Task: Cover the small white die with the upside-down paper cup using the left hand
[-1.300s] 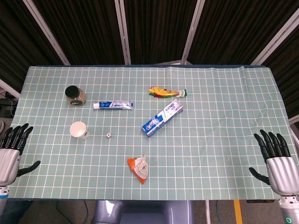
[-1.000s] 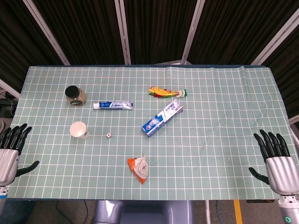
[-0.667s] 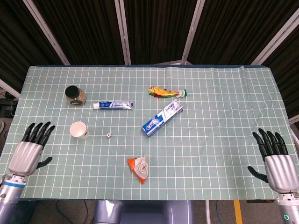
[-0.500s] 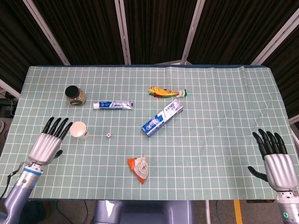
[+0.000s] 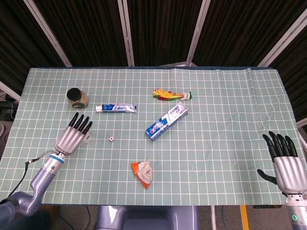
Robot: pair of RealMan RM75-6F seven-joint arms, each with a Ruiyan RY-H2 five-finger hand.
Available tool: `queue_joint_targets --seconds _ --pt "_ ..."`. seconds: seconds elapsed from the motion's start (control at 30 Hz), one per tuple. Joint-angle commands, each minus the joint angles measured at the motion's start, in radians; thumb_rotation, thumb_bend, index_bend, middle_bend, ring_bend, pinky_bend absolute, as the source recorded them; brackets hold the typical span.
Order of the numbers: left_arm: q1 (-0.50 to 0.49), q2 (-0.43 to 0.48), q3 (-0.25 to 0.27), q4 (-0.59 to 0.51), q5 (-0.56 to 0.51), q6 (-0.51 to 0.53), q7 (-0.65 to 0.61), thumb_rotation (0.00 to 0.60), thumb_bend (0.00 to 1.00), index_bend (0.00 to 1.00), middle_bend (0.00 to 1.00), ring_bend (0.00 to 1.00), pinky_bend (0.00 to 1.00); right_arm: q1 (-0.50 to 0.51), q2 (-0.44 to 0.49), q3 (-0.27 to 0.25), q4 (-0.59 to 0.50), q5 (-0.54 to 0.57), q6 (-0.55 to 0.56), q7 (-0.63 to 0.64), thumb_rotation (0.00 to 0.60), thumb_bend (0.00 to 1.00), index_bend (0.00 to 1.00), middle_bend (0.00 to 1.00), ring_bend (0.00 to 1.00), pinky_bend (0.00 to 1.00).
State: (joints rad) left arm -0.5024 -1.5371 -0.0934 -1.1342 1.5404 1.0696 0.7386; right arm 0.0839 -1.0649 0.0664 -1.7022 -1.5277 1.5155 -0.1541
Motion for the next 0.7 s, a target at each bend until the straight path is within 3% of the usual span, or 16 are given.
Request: queue_joint_targets --seconds 0.03,0.2,0.53,0.7 --pt "-0.017 -0.024 0.012 0.038 0.022 0.010 0.014 0.600 0.00 0.11 0.07 0.02 0.05 0.002 -0.002 0.002 0.003 0.005 -0.006 -0.002 0.600 0.00 0.00 0.00 0.00 0.00" --pt "-0.029 -0.066 0.033 0.106 0.062 0.046 0.018 0.600 0.00 0.18 0.15 0.12 0.15 0.005 -0.007 0.002 0.005 0.007 -0.012 -0.008 0.600 0.00 0.00 0.00 0.00 0.00" --pt "-0.037 -0.107 0.053 0.177 0.074 0.078 0.008 0.600 0.00 0.49 0.38 0.32 0.36 0.008 -0.009 0.004 0.010 0.016 -0.022 -0.007 0.600 0.00 0.00 0.00 0.00 0.00" --pt "-0.027 -0.098 0.034 0.153 0.028 0.073 -0.068 0.600 0.00 0.50 0.40 0.35 0.38 0.009 -0.010 0.003 0.010 0.014 -0.026 -0.008 0.600 0.00 0.00 0.00 0.00 0.00"
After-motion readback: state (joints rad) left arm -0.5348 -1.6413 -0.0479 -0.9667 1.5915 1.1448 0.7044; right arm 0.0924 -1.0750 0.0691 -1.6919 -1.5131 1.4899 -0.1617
